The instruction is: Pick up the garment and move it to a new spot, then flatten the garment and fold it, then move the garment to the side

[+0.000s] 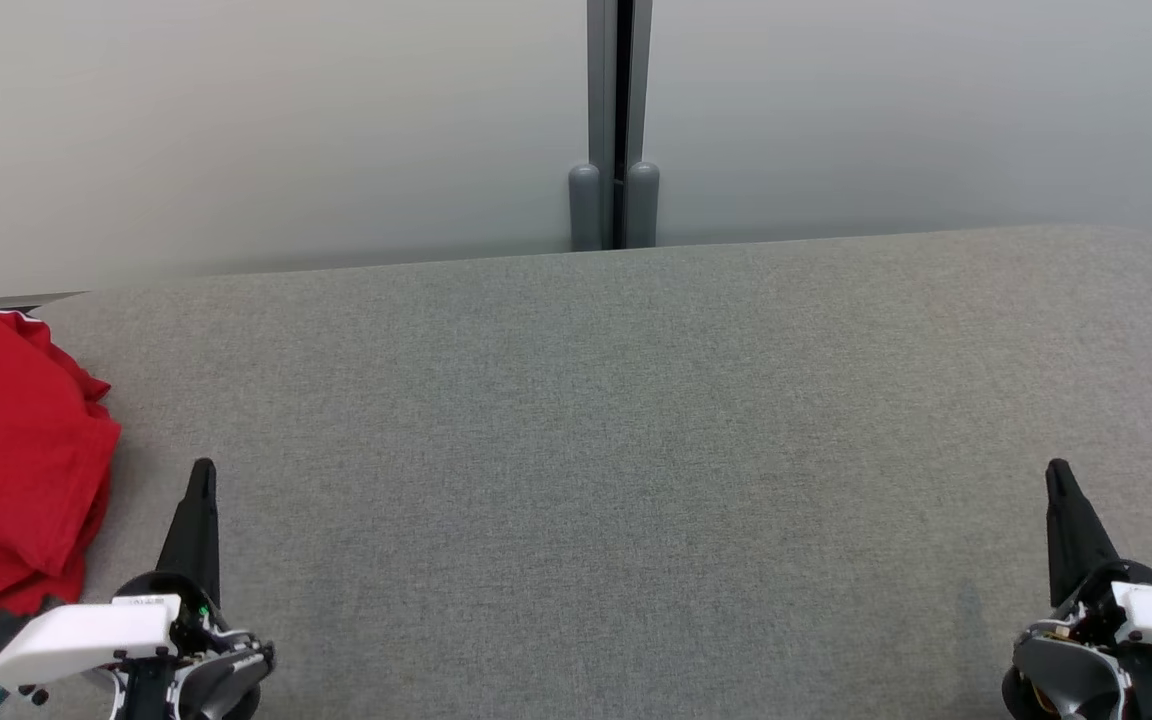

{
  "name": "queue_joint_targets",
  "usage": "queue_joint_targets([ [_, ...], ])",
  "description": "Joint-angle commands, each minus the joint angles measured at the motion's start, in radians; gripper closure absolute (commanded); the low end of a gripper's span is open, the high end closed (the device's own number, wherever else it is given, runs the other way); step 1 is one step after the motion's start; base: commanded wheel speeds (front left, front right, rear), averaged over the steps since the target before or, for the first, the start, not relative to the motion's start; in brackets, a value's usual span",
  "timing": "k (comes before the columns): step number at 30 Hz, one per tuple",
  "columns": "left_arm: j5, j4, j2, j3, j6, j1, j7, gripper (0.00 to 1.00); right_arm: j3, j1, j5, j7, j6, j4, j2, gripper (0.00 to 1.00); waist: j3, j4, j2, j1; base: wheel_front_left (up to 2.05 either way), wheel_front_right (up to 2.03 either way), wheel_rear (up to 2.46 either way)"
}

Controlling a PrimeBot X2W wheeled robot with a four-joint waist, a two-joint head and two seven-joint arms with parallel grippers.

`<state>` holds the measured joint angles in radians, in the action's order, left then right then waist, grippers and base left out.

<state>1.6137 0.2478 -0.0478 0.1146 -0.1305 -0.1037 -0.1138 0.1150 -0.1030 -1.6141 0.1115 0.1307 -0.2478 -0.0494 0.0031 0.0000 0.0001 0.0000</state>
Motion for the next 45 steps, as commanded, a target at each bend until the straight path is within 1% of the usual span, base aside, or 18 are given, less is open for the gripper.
queue_joint_targets([
  [1, 0.0, 0.004, 0.001, -0.001, 0.0, 0.002, 0.0, 1.0, -0.001, 0.002, 0.001, -0.001, 0.0, -0.003, 0.001, 1.0, 0.0, 0.0, -0.0001, 0.0, 0.0, 0.0, 0.0],
  [2, -0.001, 0.006, 0.002, -0.003, 0.0, 0.003, 0.002, 0.0, -0.001, 0.003, 0.003, -0.003, 0.0, -0.005, 0.001, 0.0, 0.0, 0.0, -0.0001, 0.0, 0.0, 0.0, 0.0],
  [8, -0.019, -0.006, -0.001, -0.021, 0.0, -0.011, 0.026, 0.0, -0.017, -0.003, 0.029, -0.03, 0.0, 0.008, -0.004, 0.0, 0.0, 0.0, -0.0001, 0.0, 0.0, 0.0, 0.0],
  [12, -0.054, -0.014, -0.013, -0.04, 0.0, -0.019, 0.053, 0.0, -0.034, -0.008, 0.064, -0.053, 0.0, 0.013, -0.016, 0.0, -0.001, 0.0, -0.0001, 0.0, 0.0, 0.0, 0.0],
  [16, -0.104, -0.025, -0.024, -0.055, 0.0, -0.028, 0.074, 0.0, -0.049, -0.014, 0.124, -0.074, 0.0, 0.021, -0.03, 0.0, -0.002, 0.001, -0.0001, 0.0, 0.0, 0.0, 0.0],
  [20, -0.161, -0.047, -0.028, -0.059, 0.0, -0.032, 0.092, 0.0, -0.057, -0.019, 0.209, -0.092, 0.0, 0.038, -0.039, 0.0, -0.003, 0.002, -0.0001, 0.0, 0.0, 0.0, 0.0],
  [34, -0.448, -0.088, -0.05, -0.09, 0.0, -0.024, 0.149, 0.0, -0.107, -0.015, 0.499, -0.148, 0.0, 0.072, -0.069, 0.0, -0.011, 0.003, -0.0001, 0.0, 0.0, 0.0, 0.0],
  [35, -0.448, -0.088, -0.05, -0.09, 0.0, -0.024, 0.149, 0.0, -0.107, -0.015, 0.499, -0.148, 0.0, 0.072, -0.069, 0.0, -0.011, 0.003, -0.0001, 0.0, 0.0, 0.0, 0.0],
  [36, -0.628, -0.09, -0.057, -0.111, 0.003, -0.008, 0.181, 0.0, -0.133, -0.009, 0.687, -0.177, 0.0, 0.067, -0.085, 0.0, -0.016, 0.001, -0.0001, 0.0, 0.0, 0.0, 0.0],
  [45, -0.785, -0.074, -0.067, -0.123, 0.011, -0.002, 0.21, 0.0, -0.147, 0.001, 0.842, -0.191, 0.0, 0.058, -0.084, 0.0, -0.021, 0.003, -0.0001, 0.0, 0.0, 0.0, 0.0],
])
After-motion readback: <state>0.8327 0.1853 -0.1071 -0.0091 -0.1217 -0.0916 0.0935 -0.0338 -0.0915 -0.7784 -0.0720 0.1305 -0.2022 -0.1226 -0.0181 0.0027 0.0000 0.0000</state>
